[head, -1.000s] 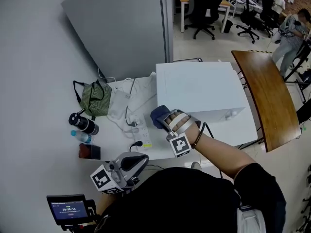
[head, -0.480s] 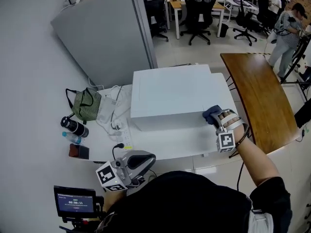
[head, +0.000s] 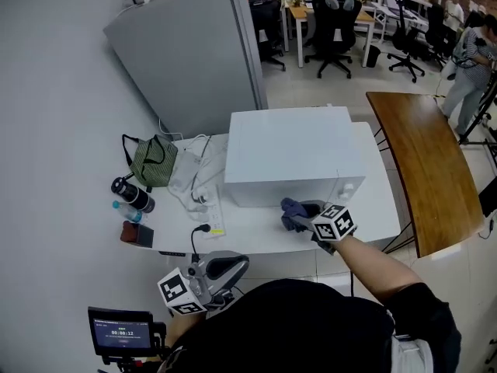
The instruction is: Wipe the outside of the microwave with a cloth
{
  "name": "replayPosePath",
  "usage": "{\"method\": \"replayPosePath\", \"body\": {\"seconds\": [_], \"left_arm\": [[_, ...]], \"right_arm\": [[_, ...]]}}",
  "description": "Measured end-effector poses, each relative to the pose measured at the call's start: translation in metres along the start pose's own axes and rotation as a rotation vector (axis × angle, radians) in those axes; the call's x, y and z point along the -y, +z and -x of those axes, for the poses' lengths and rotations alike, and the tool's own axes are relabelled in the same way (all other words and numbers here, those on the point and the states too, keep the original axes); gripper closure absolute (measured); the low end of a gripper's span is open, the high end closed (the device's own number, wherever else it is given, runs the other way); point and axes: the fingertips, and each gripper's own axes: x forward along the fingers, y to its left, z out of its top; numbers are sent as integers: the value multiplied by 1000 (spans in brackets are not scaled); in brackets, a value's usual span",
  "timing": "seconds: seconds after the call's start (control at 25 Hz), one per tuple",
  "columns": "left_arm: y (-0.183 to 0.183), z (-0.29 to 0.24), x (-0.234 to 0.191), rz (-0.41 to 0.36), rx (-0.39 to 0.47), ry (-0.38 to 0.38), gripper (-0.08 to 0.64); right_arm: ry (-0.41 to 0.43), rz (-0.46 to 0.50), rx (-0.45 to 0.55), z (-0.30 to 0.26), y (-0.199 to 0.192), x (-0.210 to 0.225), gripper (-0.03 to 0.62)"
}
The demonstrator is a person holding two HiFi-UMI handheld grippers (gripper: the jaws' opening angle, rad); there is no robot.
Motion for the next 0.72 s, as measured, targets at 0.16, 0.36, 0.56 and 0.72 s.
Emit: {"method": "replayPosePath", "body": {"seconds": [0.16, 0.36, 0.56, 0.72], "left_arm": [[8, 73, -8, -51, -39, 49, 555], [10, 152, -30, -56, -90, 116, 555], [12, 164, -36, -50, -94, 127, 555], [3, 125, -30, -49, -91, 103, 555]], "right_arm": [[107, -300, 56, -122, 18, -48, 461], [99, -482, 158, -200, 51, -55, 462], [49, -569, 209, -176, 40, -25, 466], [-31, -637, 265, -92, 10, 32, 466]]}}
